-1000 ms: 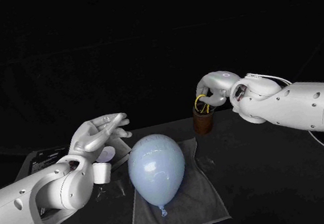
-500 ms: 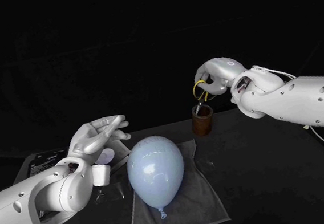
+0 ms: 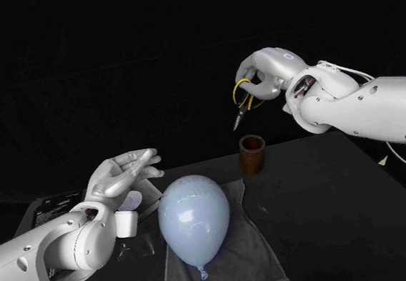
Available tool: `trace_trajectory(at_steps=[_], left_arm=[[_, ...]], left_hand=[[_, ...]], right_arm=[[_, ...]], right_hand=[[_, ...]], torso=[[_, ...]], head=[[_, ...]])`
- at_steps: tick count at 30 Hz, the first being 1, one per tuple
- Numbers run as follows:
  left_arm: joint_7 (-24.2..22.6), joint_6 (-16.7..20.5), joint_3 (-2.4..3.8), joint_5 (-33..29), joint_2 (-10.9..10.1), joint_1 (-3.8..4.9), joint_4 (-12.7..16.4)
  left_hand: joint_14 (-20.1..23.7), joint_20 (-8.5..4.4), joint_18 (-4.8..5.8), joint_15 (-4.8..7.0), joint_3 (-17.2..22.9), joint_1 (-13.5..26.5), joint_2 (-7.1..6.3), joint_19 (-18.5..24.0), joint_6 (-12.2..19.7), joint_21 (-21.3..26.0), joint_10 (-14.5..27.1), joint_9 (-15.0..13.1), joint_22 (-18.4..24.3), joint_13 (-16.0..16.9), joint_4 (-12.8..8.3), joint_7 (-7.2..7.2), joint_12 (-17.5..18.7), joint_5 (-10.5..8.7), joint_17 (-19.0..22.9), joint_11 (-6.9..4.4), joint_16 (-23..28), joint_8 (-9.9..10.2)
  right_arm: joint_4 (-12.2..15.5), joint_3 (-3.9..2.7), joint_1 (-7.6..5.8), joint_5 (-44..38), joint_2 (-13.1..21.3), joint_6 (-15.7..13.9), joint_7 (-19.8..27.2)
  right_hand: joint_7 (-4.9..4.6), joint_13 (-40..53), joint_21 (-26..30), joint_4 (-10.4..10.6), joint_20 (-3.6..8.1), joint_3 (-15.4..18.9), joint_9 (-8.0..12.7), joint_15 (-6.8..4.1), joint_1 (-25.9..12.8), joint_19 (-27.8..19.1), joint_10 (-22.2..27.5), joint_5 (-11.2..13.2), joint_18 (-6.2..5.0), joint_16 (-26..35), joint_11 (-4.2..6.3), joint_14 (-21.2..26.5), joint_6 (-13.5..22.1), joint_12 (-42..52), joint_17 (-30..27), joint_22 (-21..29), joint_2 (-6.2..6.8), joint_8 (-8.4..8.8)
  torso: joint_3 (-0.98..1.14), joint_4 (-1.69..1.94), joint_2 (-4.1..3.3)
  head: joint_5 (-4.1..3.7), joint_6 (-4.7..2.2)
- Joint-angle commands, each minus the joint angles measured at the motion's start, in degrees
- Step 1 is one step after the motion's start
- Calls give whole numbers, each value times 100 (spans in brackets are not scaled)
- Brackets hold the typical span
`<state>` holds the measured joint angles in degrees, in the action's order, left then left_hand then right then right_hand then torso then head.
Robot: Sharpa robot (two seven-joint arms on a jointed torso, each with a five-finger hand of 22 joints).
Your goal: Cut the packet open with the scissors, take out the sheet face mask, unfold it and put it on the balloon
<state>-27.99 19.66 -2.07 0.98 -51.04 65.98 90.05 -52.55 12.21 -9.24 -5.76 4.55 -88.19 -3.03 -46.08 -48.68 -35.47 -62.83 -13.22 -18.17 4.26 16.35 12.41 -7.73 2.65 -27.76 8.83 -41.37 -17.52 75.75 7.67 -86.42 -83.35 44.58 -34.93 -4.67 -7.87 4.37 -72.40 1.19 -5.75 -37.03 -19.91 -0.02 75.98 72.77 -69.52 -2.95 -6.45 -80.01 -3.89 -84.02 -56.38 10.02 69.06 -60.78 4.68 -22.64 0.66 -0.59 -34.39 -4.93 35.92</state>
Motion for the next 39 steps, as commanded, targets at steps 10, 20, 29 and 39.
trace_trajectory(at_steps=[10, 20, 29, 39], left_arm=[[45, -790, 60, 885, 452, 144, -777], [298, -1052, 78, 1447, 1274, 523, -1964], [556, -1227, 82, 1802, 2031, 617, -2930], [915, -1659, 73, 2216, 2679, 640, -3704]], left_hand=[[629, 446, 58, -259, -294, -122, -11, 1074, 258, 1310, 120, 45, 793, -18, -4, 60, 284, 15, 731, 117, 1667, 219], [1140, 450, 142, -545, -671, -94, -7, 1071, 648, 1752, 995, 92, 1137, -68, -16, 87, 427, 13, 1141, 388, 2576, 468], [2738, 454, 480, -790, -962, -39, -167, 2292, 1623, 2605, 2647, 277, 1535, -118, 39, 361, 453, 15, 1866, 566, 3540, 847], [2539, 459, 542, -786, -953, 56, -273, 2666, 2082, 2819, 2622, 386, 1591, -83, 48, 355, 385, 13, 1846, 573, 3533, 983]], right_arm=[[59, 15, -72, 983, -384, -18, -175], [-257, 35, 69, 1317, -977, -39, -157], [-638, 37, 241, 1466, -1398, -65, -93], [-775, 38, 303, 1505, -1612, -86, 2]], right_hand=[[22, 8, -58, -21, -1, -38, -52, -40, -2, 51, -85, 2, 59, -58, 1, -211, 16, -43, 55, -50, 48, -73], [22, 10, -58, -20, 1, -44, -62, -42, -2, 50, -96, 0, 58, -53, 2, -209, 22, -46, 38, -50, 39, -83], [21, 11, -45, -17, 2, -50, -70, -43, -6, 37, -105, -3, 53, -48, 3, -207, 28, -49, 24, -28, 29, -91], [19, 10, -50, -17, 2, -51, -73, -43, -8, 41, -104, -4, 55, -45, 2, -205, 34, -52, 17, -37, 27, -94]], torso=[[3, -18, -17], [4, 2, -21], [12, 2, -30], [8, -14, -29]], head=[[48, -102], [112, -125], [193, -135], [221, -97]])
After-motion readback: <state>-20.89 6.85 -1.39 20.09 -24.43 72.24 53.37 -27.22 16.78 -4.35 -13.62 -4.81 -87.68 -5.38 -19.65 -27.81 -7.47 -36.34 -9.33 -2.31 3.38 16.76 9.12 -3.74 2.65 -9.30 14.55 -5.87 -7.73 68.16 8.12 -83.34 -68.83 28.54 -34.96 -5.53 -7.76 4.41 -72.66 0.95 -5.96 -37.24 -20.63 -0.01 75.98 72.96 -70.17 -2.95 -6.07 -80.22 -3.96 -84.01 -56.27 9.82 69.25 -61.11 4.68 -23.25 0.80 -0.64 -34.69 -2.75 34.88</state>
